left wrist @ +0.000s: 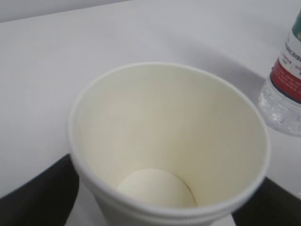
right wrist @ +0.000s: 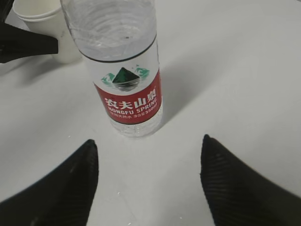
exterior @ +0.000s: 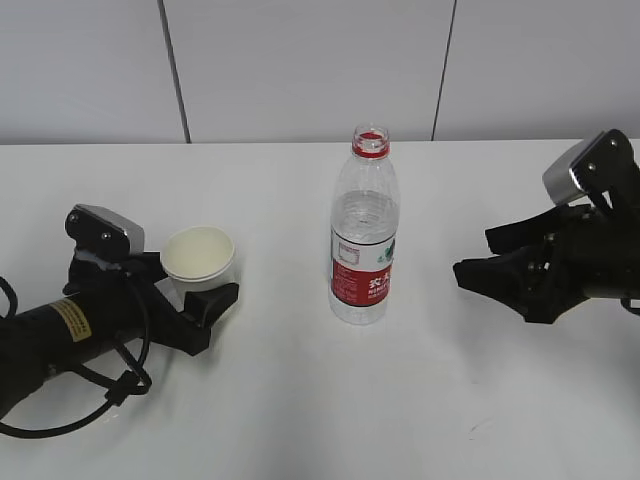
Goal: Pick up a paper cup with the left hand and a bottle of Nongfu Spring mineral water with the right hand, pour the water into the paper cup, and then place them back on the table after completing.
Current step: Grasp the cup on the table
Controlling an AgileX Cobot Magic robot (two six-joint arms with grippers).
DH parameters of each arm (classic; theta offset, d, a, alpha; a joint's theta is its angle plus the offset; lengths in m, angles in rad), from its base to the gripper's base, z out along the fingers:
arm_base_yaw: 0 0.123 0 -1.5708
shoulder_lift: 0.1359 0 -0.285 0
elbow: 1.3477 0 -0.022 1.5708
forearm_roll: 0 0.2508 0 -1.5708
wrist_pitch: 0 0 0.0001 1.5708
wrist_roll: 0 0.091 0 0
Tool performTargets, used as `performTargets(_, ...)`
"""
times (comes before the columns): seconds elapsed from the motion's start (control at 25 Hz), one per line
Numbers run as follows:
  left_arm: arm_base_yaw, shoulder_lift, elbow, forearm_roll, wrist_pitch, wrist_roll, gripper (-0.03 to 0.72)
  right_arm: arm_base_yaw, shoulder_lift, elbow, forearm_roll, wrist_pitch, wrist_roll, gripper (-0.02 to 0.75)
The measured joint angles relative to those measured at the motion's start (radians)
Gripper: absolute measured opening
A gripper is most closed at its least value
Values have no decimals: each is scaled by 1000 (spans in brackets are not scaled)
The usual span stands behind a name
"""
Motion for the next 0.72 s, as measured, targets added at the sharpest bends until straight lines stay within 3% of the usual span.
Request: performTargets(0.72, 0, 1, -4, 11, 0, 0, 410, 0, 0, 0, 0, 0, -2, 501)
